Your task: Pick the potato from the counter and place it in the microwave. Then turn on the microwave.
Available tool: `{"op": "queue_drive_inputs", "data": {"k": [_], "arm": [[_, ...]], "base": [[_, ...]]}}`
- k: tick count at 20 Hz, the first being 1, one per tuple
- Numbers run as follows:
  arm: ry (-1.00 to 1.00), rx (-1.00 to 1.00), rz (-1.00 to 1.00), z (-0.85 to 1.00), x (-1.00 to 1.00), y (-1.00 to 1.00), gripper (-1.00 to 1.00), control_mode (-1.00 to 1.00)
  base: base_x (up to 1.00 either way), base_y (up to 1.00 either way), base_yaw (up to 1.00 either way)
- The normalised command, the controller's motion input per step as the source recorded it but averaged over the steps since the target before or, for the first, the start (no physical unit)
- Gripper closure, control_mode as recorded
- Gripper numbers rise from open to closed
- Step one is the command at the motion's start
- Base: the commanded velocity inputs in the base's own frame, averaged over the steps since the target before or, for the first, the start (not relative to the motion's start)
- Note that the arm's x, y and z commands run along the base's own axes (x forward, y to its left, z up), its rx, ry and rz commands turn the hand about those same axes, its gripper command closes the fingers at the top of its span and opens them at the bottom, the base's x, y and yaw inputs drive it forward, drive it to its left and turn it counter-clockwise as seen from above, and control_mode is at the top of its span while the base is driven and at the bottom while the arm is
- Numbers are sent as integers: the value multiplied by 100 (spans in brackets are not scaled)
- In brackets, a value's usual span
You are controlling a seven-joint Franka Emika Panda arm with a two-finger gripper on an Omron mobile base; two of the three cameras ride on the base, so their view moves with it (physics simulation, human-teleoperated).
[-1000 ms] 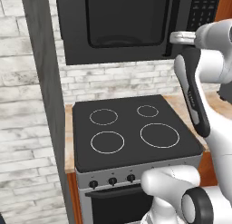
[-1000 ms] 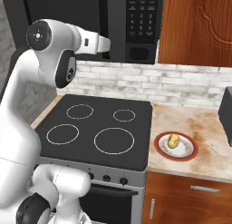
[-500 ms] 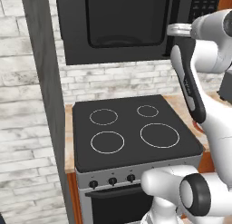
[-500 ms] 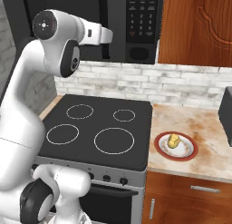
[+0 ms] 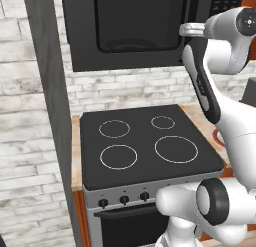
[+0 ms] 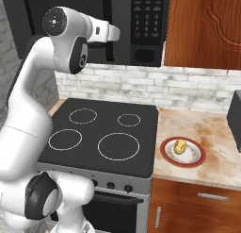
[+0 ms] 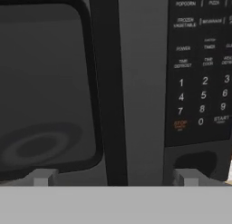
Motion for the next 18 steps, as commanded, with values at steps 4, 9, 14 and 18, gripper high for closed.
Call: {"op": "queue_drive_inputs", "data": {"k": [4,9,14,18], "arm": [[0,0,0,0,33,0,-100,-100],[0,0,0,0,37,0,-100,-100],[0,0,0,0,37,0,-100,-100],[0,0,0,0,42,0,-100,-100]], "base": [[0,0,0],[0,0,0],[0,0,0],[0,0,0]]}}
